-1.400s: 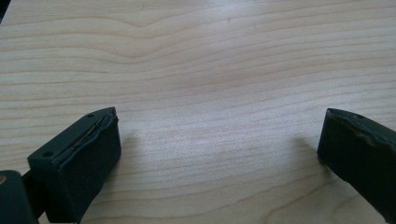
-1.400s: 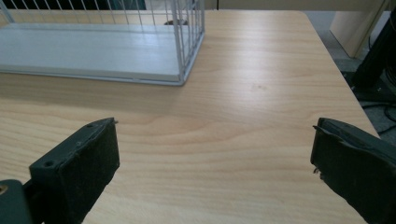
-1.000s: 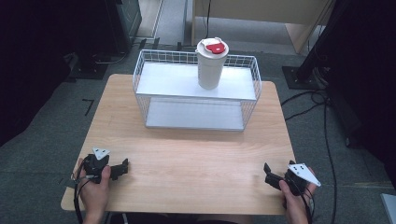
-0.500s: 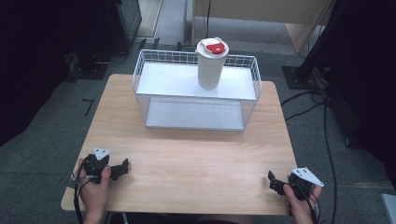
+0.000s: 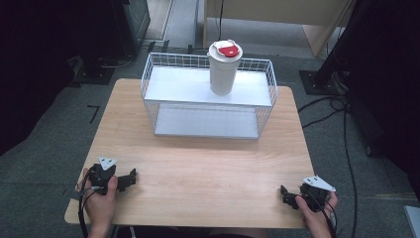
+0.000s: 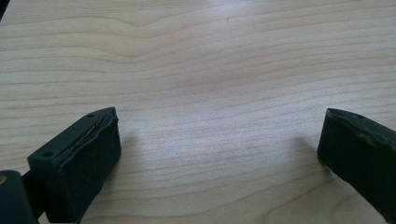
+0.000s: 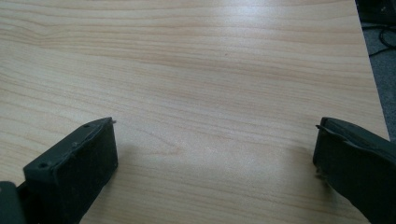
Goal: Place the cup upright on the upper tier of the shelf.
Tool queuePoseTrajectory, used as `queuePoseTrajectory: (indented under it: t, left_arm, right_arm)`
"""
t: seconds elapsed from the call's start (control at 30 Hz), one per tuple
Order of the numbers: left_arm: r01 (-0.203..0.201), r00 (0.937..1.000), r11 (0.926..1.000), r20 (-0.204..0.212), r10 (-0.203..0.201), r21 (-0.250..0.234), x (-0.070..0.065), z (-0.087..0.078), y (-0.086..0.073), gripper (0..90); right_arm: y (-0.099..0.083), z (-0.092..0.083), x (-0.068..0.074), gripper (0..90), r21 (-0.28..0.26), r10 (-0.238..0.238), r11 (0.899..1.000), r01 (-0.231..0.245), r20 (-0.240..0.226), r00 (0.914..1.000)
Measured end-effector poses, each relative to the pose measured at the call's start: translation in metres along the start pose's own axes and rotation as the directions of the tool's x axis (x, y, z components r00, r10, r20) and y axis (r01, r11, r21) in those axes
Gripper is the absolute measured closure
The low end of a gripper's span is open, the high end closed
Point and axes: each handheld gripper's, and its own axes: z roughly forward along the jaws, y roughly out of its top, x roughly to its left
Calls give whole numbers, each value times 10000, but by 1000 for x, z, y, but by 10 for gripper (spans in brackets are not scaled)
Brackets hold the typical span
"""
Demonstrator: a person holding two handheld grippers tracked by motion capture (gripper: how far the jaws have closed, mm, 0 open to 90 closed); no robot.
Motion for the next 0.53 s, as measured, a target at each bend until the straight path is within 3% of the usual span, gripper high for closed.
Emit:
queuePoseTrajectory:
  t: [0.53]
  left_arm:
    - [18,10000,10000,-1,-18,-16,0,0,0,0]
  right_arm:
    - [0,0,-1,0,-4,-110,9999,110,-104,9999]
